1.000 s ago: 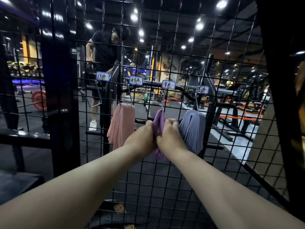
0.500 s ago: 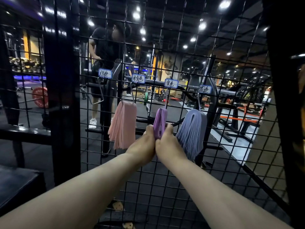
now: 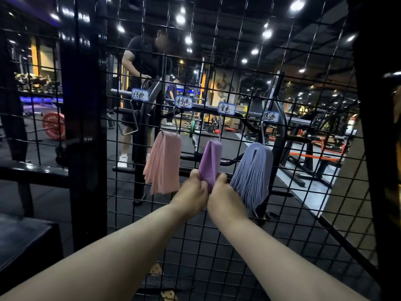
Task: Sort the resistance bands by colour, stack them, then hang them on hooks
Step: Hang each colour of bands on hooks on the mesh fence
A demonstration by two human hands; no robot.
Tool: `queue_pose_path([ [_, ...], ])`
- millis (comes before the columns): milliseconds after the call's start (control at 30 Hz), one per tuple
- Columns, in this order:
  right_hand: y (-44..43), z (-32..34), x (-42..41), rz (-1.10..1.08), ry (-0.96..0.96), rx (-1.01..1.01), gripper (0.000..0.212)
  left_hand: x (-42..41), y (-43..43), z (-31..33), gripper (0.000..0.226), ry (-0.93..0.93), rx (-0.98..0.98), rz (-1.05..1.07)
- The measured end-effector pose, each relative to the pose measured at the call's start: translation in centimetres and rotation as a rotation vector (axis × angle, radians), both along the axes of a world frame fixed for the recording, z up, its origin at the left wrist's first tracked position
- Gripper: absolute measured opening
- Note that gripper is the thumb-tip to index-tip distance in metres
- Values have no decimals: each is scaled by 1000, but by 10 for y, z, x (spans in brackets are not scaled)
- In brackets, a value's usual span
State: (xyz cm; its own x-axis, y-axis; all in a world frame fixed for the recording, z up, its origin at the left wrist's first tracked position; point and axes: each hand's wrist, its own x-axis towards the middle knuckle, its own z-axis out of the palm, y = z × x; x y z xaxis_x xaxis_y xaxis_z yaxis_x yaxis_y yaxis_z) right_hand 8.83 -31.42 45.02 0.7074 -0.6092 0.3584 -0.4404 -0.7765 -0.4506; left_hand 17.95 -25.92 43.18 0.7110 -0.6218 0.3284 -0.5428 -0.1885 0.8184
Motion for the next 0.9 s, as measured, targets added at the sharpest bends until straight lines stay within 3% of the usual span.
queue_pose_path([
  [67, -1, -4, 0, 8, 13, -41, 9, 1, -1, 1, 14, 64, -37, -15],
  [167, -2, -8, -1, 28, 26, -82, 19, 1, 1, -1, 18, -2, 35, -28],
  [333, -5, -13, 4, 11, 0, -108, 17, 3, 5, -10, 21, -111, 148, -8],
  [467, -5, -17, 5, 12, -52, -63, 15, -3, 4, -8, 28, -31, 114, 26],
  [567, -4, -20, 4, 21, -115, 1, 16, -3, 4, -13, 17, -129, 146, 48],
  [767, -7, -21, 0, 8, -178, -12, 44, -4, 7, -19, 12, -245, 142, 70],
  [900, -6, -23, 1, -19, -37, -97, 22, -6, 7, -18, 13, -228, 159, 78],
])
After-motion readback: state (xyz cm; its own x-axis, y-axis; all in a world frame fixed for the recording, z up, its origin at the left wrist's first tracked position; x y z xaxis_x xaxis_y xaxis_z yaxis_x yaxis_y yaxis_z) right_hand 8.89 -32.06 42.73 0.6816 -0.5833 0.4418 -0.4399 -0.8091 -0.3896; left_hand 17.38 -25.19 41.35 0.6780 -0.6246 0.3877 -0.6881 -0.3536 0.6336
